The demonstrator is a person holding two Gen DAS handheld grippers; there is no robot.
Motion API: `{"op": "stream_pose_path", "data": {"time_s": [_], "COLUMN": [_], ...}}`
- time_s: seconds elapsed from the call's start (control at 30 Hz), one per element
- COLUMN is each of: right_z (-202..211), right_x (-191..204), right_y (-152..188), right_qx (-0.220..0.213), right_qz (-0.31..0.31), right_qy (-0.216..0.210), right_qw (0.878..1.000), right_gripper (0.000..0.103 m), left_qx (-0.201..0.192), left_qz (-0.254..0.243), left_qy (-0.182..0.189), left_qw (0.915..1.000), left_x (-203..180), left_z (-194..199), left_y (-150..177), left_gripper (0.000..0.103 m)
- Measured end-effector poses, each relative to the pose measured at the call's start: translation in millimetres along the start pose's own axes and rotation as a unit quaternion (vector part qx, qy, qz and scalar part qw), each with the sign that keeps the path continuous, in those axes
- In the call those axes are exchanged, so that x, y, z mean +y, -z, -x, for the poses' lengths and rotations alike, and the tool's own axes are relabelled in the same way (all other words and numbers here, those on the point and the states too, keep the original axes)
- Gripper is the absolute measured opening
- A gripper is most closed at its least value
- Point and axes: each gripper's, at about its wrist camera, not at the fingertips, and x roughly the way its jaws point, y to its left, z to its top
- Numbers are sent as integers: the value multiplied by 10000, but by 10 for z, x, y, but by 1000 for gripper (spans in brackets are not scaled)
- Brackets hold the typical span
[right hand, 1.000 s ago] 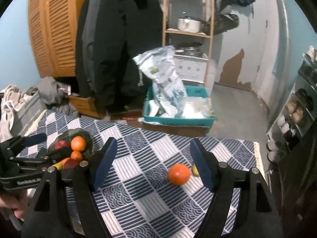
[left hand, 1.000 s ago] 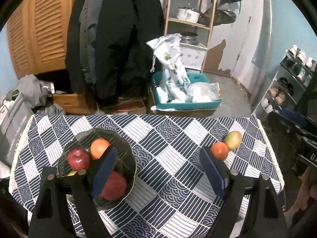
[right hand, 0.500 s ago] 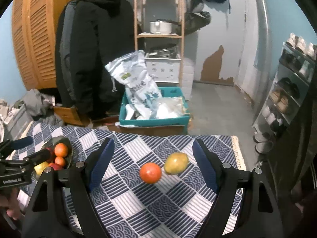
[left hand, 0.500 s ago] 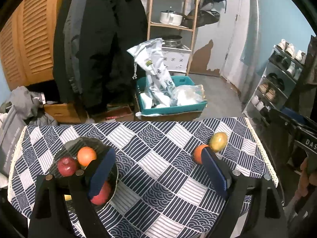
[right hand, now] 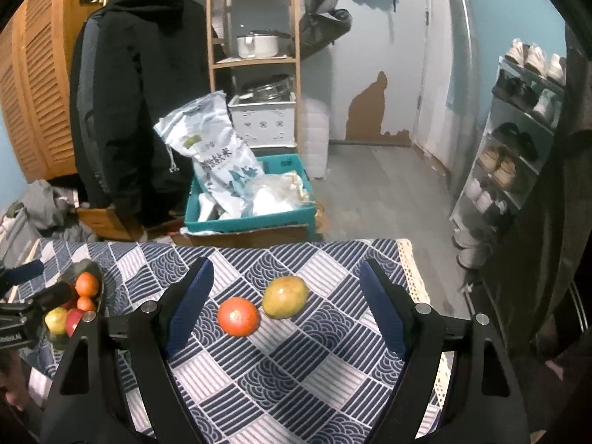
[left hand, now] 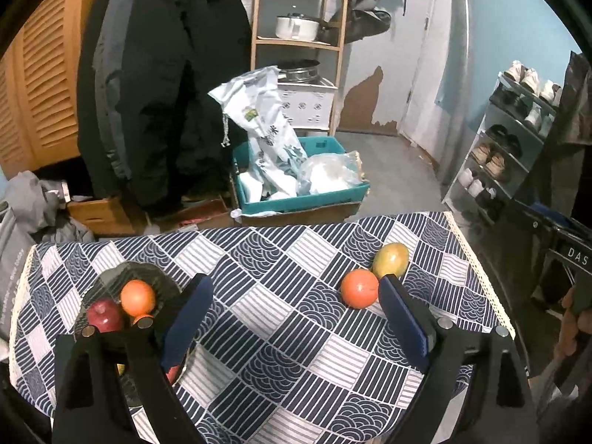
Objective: Organize fruits
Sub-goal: 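Withdraw both grippers from the bowl toward the loose orange and mango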
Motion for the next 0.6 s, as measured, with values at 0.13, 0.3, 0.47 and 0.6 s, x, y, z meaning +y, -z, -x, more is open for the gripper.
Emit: {"op": "stream_pose_path", "data": {"time_s": [0.13, 0.3, 0.47, 0.6], "right_z": [-74, -217, -364, -507], "right_x": [-79, -155, -205, -221], "right_y": [30, 67, 109, 150], "right_qx": [115, 301, 501, 714], "right_qz": [-45, -102, -145, -101], "right_qy": [91, 167, 191, 219], "right_qw": [9999, 9994, 9985, 9972], "right_gripper": [81, 81, 81, 81], "left_qx": [109, 282, 461, 664], "left_qz": [-68, -194, -361, -477], "left_qy": [83, 130, 155, 173], "left_qw": [9999, 9993, 9982, 9965], "left_x": [-101, -245, -393, -508], "left_z": [-114, -311, -530, -747], "left_y": [-5, 10, 28, 45], "left_gripper": [92, 92, 92, 92]}}
